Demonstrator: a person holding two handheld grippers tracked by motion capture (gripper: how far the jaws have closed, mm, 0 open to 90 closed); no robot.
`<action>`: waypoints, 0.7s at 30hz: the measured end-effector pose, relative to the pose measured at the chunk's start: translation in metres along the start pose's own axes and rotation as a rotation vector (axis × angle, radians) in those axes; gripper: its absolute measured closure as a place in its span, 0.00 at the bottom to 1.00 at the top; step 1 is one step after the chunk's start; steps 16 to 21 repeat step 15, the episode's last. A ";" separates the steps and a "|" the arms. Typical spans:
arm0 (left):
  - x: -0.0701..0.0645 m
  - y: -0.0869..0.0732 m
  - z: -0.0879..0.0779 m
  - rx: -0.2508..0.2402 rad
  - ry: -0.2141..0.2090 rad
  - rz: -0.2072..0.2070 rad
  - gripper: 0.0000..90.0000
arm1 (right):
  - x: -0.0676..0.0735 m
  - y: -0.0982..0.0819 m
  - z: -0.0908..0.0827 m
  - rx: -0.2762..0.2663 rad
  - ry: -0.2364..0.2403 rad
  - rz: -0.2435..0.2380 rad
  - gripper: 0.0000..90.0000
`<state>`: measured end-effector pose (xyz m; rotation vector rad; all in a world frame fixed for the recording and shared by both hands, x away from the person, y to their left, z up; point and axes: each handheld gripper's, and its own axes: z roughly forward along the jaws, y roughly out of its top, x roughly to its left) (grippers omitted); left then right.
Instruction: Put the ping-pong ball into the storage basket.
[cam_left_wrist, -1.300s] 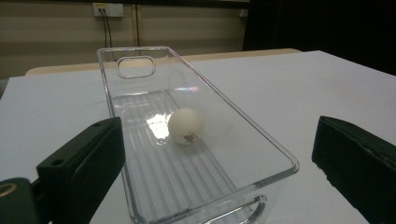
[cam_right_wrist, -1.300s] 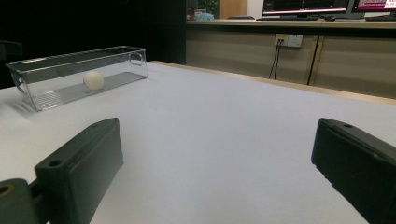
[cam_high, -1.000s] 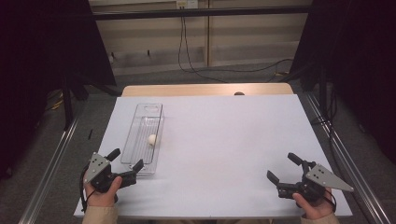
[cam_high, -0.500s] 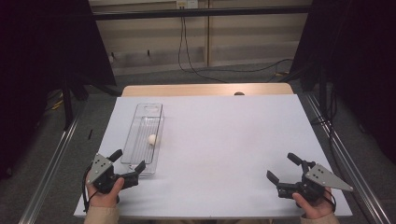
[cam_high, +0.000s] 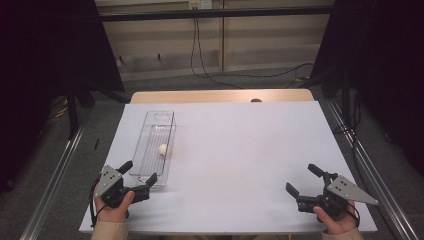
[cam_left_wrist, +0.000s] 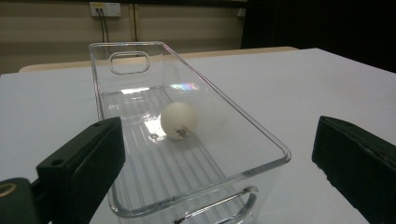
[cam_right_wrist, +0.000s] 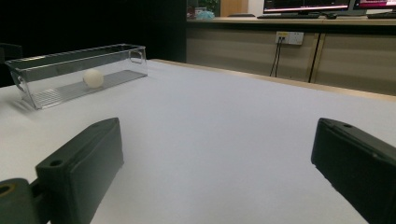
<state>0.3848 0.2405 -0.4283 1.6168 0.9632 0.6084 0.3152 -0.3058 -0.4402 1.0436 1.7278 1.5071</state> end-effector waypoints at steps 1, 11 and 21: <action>0.000 0.000 0.000 0.003 0.000 0.004 0.03 | 0.000 0.000 0.000 -0.001 0.001 -0.003 0.02; 0.000 -0.001 0.000 0.003 0.001 0.003 0.03 | 0.001 0.000 0.002 0.000 0.003 0.001 0.02; -0.001 -0.001 0.000 0.003 0.004 0.007 0.03 | 0.000 0.000 0.002 -0.003 0.004 0.008 0.02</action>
